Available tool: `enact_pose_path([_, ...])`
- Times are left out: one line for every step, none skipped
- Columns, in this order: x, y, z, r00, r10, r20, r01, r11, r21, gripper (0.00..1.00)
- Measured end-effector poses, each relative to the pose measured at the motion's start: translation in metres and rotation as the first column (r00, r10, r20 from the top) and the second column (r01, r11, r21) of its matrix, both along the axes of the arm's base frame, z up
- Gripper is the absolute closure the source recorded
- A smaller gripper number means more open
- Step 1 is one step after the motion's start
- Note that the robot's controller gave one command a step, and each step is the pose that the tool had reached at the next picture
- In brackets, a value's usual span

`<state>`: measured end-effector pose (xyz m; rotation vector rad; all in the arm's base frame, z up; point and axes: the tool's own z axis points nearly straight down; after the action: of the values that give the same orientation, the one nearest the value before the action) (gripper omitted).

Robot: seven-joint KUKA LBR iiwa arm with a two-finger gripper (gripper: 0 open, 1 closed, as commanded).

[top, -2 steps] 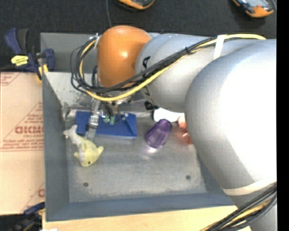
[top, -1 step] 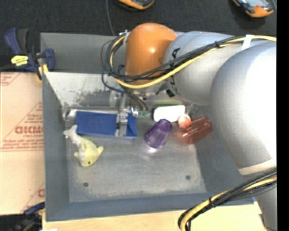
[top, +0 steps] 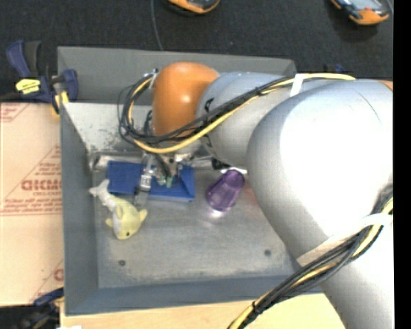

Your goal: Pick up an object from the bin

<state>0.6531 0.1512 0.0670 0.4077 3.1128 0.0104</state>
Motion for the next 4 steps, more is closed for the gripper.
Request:
enact_pose_path([0.001, -0.024, 0.005, 0.99, 0.14, 0.013, -0.14, 0.99, -0.007, 1.0])
enact_pose_path([0.001, -0.024, 0.005, 0.99, 0.139, 0.013, -0.139, 0.99, -0.007, 1.0])
enact_pose_path([-0.001, -0.025, 0.028, 0.99, 0.138, 0.006, -0.138, 0.99, -0.006, 1.0])
enact_pose_path([0.002, -0.025, 0.052, 0.99, 0.138, 0.017, -0.138, 0.99, -0.005, 1.0])
